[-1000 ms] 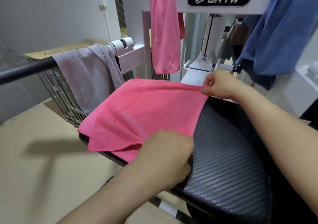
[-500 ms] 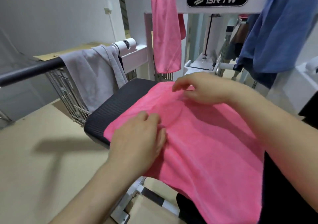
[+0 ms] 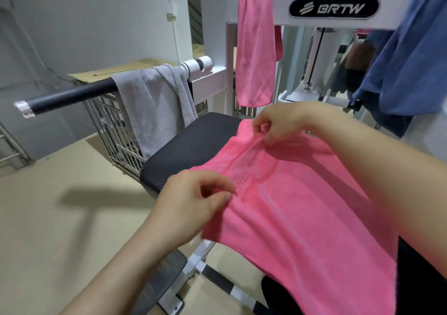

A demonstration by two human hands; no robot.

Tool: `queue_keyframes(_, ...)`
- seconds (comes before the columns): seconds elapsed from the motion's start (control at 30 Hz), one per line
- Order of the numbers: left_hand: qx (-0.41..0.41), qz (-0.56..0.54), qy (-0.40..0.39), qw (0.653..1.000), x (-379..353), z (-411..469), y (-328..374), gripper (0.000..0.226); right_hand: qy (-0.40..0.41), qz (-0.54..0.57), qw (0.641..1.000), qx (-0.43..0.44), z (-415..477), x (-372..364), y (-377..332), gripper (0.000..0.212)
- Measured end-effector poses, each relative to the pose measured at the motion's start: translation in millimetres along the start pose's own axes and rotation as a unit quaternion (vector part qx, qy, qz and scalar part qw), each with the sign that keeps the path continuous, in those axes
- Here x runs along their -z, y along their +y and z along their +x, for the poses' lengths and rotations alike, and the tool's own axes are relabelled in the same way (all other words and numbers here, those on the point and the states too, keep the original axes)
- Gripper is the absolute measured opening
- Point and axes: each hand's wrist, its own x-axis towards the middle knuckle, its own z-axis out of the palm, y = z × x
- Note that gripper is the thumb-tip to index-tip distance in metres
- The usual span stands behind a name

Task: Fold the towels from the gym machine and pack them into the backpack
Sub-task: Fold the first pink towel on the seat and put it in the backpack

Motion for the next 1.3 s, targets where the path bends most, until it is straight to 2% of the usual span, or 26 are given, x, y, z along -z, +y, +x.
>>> queue_keyframes(0.1,0.040,-0.198,0.001,0.979,10.8,0.9,-5.2,0.028,0.024,0.096,0.995,-0.030,-15.0,11.5,29.5,0.011)
queue_keyframes(0.17,0.037,-0.298,-0.019,0.954,15.0,-0.4,-2.1,0.025,0.039,0.215,0.976,-0.015,-23.2,13.0,40.5,0.005)
queue_keyframes(0.2,0.029,-0.324,-0.027,0.945,16.0,0.1,0.0,0.019,0.048,0.298,0.953,-0.003,-24.7,12.8,44.5,0.006)
queue_keyframes(0.27,0.045,-0.357,-0.029,0.932,18.0,3.5,2.5,0.016,0.066,0.477,0.876,-0.001,-23.6,14.1,49.6,0.009)
queue_keyframes(0.3,0.063,-0.350,-0.019,0.934,18.6,8.4,1.1,0.018,0.085,0.520,0.850,-0.018,-19.5,14.9,50.1,0.008)
queue_keyframes(0.33,0.077,-0.313,0.001,0.947,18.6,14.5,-2.4,0.019,0.111,0.518,0.847,-0.045,-12.2,14.1,49.9,0.006)
queue_keyframes(0.37,0.085,-0.232,0.028,0.968,17.8,22.0,-7.9,0.019,0.140,0.461,0.873,-0.079,-3.0,12.7,48.6,0.005)
queue_keyframes(0.43,0.090,0.000,0.067,0.994,15.4,36.3,-22.9,0.019,0.183,0.250,0.944,-0.116,18.9,2.3,46.0,0.012)
queue_keyframes(0.47,0.094,0.088,0.071,0.989,15.0,39.8,-27.8,0.019,0.195,0.166,0.960,-0.117,28.6,-6.0,43.4,0.016)
queue_keyframes(0.53,0.103,0.134,0.068,0.983,16.0,42.2,-34.2,0.017,0.203,0.099,0.967,-0.118,43.6,-23.7,44.0,0.021)
queue_keyframes(0.63,0.109,0.156,0.071,0.979,21.7,41.4,-39.5,0.024,0.214,0.078,0.966,-0.119,51.7,-32.2,46.0,0.021)
queue_keyframes(0.73,0.071,0.185,0.063,0.978,27.8,41.4,-45.8,0.022,0.178,0.075,0.974,-0.120,56.6,-27.1,47.3,0.022)
queue_keyframes(0.8,0.042,0.183,0.030,0.982,27.6,42.4,-46.0,0.021,0.142,0.107,0.978,-0.107,55.9,-22.2,47.6,0.019)
queue_keyframes(0.9,0.039,0.130,0.007,0.991,24.0,46.4,-43.6,0.027,0.096,0.177,0.979,-0.025,50.4,-10.2,23.6,0.033)
queue_keyframes(0.97,0.056,0.012,-0.016,0.998,27.8,49.3,-44.2,0.030,0.013,0.242,0.969,0.058,47.0,-2.1,-10.0,0.039)
queue_keyframes(1.03,0.061,-0.125,-0.052,0.989,38.0,50.9,-50.3,0.036,-0.074,0.216,0.965,0.132,50.5,0.4,-40.3,0.034)
queue_keyframes(1.07,0.060,-0.153,-0.064,0.984,44.8,51.0,-54.7,0.042,-0.102,0.188,0.964,0.156,53.6,1.3,-52.3,0.029)
queue_keyframes(1.13,0.052,-0.147,-0.066,0.986,59.2,53.3,-68.4,0.059,-0.127,0.161,0.964,0.172,60.9,3.4,-64.1,0.023)
queue_keyframes(1.23,0.062,-0.138,-0.046,0.987,80.6,59.7,-91.7,0.084,-0.149,0.134,0.970,0.140,68.6,10.1,-65.4,0.025)
queue_keyframes(1.3,0.063,-0.146,-0.050,0.986,94.2,63.1,-102.1,0.076,-0.173,0.119,0.971,0.113,72.0,14.6,-65.8,0.024)
